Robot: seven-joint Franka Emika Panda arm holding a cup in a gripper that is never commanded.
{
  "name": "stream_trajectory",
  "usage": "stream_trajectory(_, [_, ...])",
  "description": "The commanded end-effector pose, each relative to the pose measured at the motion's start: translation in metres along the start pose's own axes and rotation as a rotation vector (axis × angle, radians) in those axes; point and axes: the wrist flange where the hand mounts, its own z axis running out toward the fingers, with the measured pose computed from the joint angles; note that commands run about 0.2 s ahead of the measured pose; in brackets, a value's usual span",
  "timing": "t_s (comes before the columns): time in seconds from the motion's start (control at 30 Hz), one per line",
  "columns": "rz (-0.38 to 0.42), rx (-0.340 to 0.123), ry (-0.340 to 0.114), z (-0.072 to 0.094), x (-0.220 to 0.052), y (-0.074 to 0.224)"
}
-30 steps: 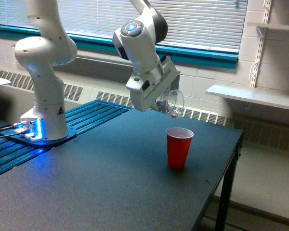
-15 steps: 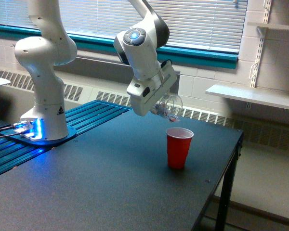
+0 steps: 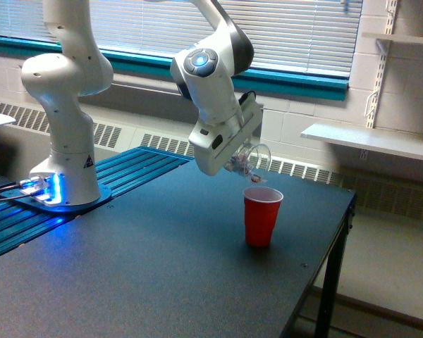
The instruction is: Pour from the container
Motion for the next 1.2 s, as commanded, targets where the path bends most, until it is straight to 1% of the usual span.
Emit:
stream_trajectory(0.03, [-0.012,0.010,-0.022,-0.002,0.006,0.005])
stream_trajectory(0.2, [-0.010,0.007,-0.033,-0.001,0.008,0.009])
stream_trajectory(0.4, [-0.019,-0.004,-0.039,0.001,0.004,0.009])
stream_trajectory(0.47, [-0.010,0.000,-0.041,0.000,0.005,0.011])
stream_trajectory(0.67, [0.007,-0.011,-0.052,0.002,0.006,0.008])
stream_trajectory(0.83, [0.031,-0.019,-0.059,0.005,0.011,0.004])
stream_trajectory(0.97, [0.045,-0.016,-0.058,0.006,0.016,-0.002])
stream_trajectory(1.03, [0.047,-0.019,-0.066,0.007,0.019,-0.005])
stream_trajectory(1.2, [0.056,-0.009,-0.070,0.006,0.027,-0.009])
